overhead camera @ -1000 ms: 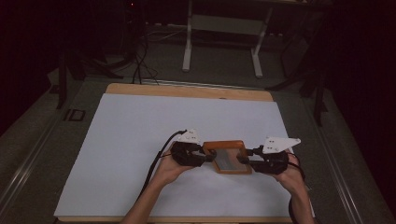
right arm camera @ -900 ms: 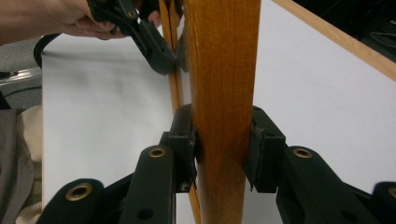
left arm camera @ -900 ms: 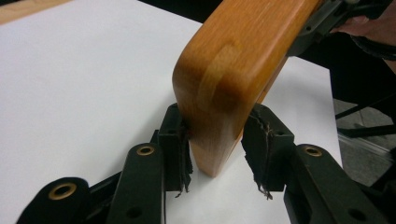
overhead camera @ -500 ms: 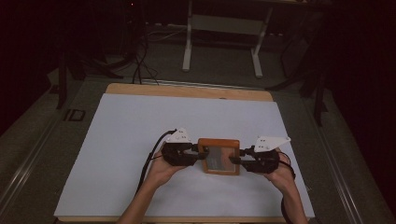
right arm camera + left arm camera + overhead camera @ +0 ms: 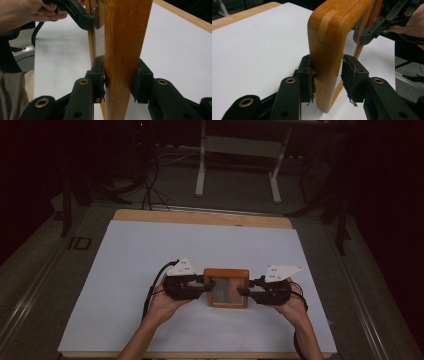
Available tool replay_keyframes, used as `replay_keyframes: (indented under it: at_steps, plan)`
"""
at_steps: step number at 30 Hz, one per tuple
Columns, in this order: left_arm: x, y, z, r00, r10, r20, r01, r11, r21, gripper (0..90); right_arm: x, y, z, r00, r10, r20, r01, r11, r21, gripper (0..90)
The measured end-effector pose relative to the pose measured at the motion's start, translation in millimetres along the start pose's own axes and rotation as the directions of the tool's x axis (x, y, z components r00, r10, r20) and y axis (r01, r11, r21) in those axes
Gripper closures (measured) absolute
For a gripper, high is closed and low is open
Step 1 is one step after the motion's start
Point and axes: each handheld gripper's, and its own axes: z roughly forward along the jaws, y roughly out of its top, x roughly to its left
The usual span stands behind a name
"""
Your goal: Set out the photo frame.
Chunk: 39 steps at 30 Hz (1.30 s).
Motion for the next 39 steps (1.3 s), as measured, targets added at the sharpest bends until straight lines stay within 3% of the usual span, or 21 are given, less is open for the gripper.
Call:
replay_keyframes:
  at_steps: [12,28,39]
  plan:
    - [4.2,-3.9,-15.1,0.9988,-0.029,-0.040,0.027,0.9979,-0.059,62.6,1.5,4.7,16.0,0.9991,0.043,0.004,-0.042,0.998,-0.051,64.6]
    - [12.6,-14.1,-22.5,0.9945,-0.072,-0.076,0.065,0.9940,-0.087,62.8,2.3,1.4,35.2,0.9937,0.111,0.013,-0.110,0.992,-0.061,62.5]
    - [18.9,-20.9,-27.5,0.9894,-0.100,-0.105,0.090,0.9911,-0.098,63.3,-1.1,-0.7,51.4,0.9872,0.159,-0.007,-0.159,0.984,-0.085,61.4]
